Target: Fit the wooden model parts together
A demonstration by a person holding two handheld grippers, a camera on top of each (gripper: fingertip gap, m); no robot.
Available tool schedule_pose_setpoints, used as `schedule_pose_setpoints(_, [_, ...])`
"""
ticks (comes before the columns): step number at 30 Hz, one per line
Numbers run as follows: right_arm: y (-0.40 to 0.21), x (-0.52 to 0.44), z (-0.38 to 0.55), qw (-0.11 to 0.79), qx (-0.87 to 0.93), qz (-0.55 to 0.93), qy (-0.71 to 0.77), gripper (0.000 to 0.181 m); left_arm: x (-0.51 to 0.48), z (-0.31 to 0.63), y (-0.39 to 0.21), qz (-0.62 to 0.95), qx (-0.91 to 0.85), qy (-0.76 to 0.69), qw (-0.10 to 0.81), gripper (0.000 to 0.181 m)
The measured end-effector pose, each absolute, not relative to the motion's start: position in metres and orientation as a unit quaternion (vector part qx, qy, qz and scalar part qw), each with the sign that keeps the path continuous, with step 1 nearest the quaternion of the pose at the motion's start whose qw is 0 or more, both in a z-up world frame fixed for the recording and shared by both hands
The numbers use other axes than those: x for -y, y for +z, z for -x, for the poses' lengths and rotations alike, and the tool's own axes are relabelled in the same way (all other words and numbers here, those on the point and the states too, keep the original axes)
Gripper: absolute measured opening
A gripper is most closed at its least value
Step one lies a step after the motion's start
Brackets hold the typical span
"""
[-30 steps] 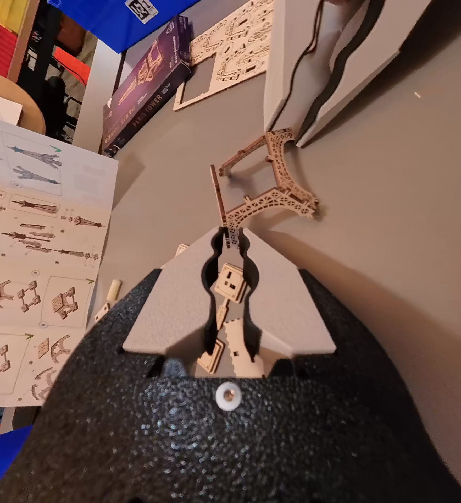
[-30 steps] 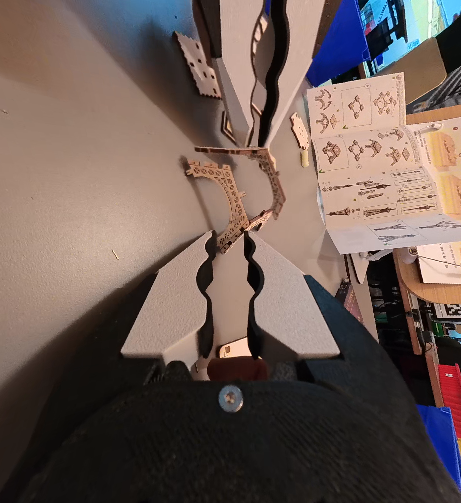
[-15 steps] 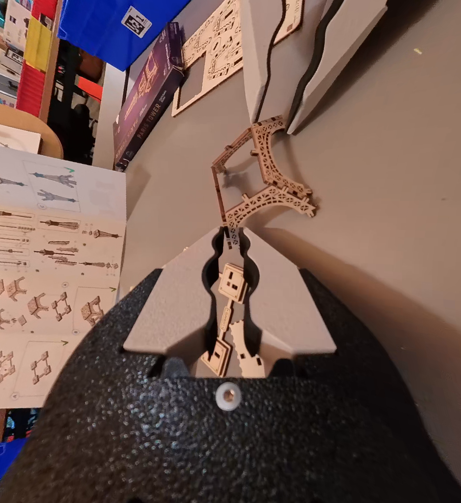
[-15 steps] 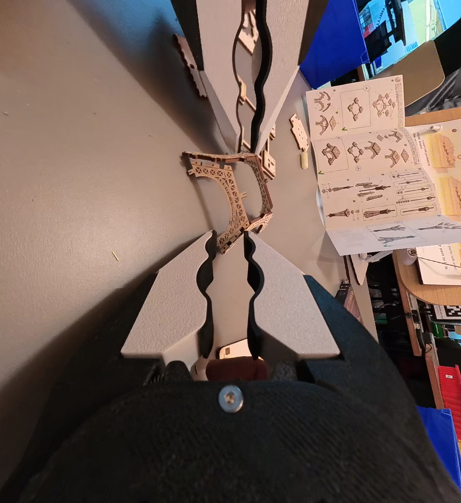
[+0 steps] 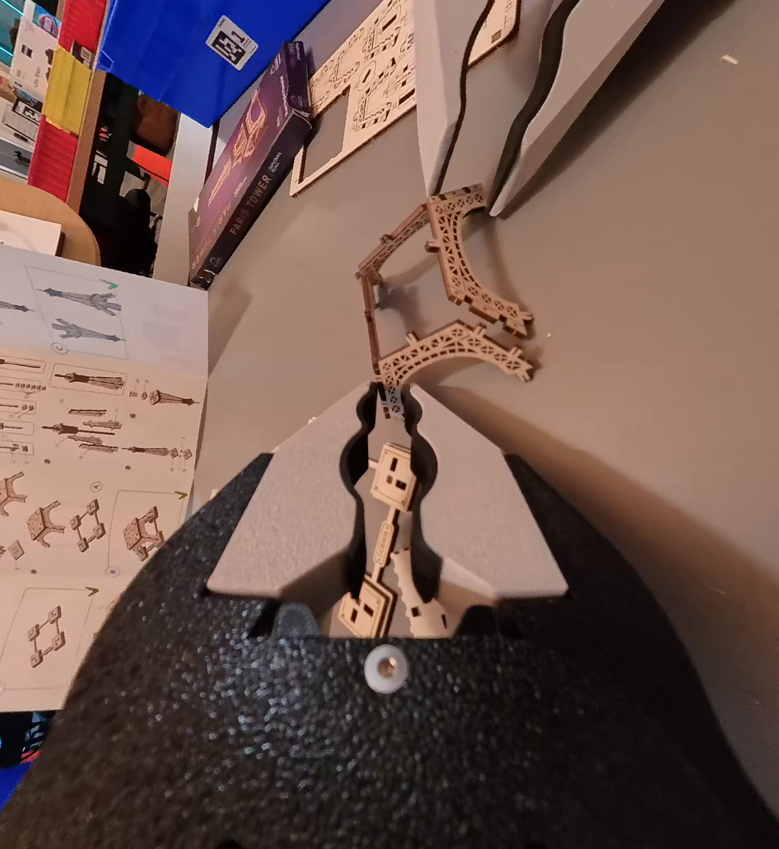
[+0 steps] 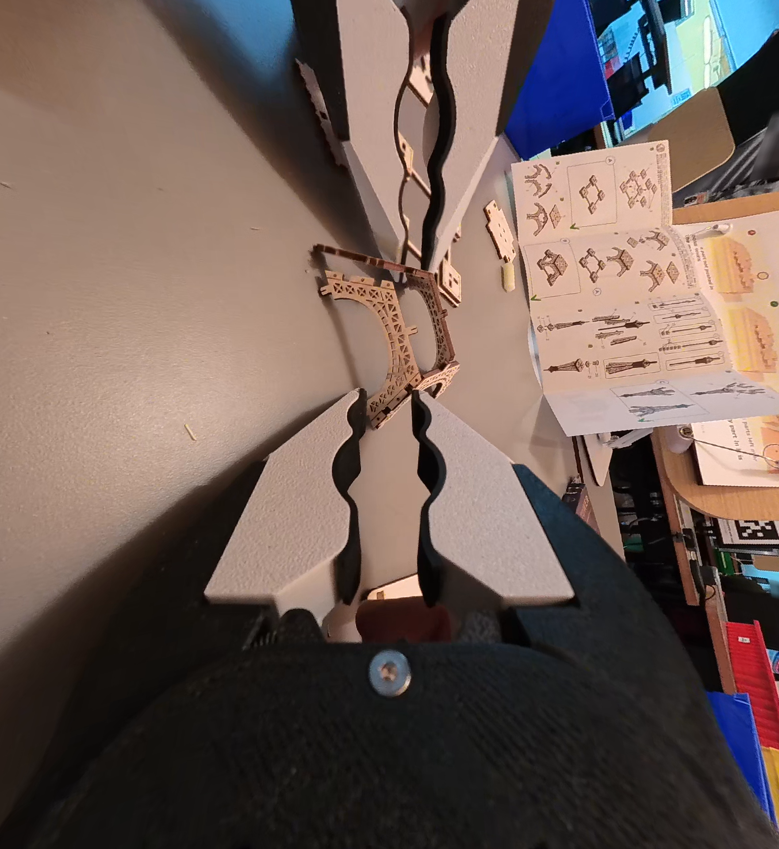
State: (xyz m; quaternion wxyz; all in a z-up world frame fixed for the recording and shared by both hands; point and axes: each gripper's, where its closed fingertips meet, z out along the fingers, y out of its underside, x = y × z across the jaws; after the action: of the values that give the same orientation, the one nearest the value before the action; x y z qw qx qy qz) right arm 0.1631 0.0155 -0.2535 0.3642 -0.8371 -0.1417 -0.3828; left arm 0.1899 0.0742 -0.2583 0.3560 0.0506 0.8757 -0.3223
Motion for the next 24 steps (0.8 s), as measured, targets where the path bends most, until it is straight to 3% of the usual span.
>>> schedule_pose_setpoints(15, [-0.253, -0.016, -0.164, 0.373, 0.141, 0.833, -0.382, 0.018, -0.069, -0.192, -0.258, -0.034, -0.874, -0.313, 0.371, 0.009])
schedule_pose_setpoints(24, [-0.252, -0.017, -0.164, 0.367, 0.148, 0.83, -0.392, 0.02, -0.087, -0.185, -0.244, 0.024, -0.874, -0.362, 0.322, 0.025])
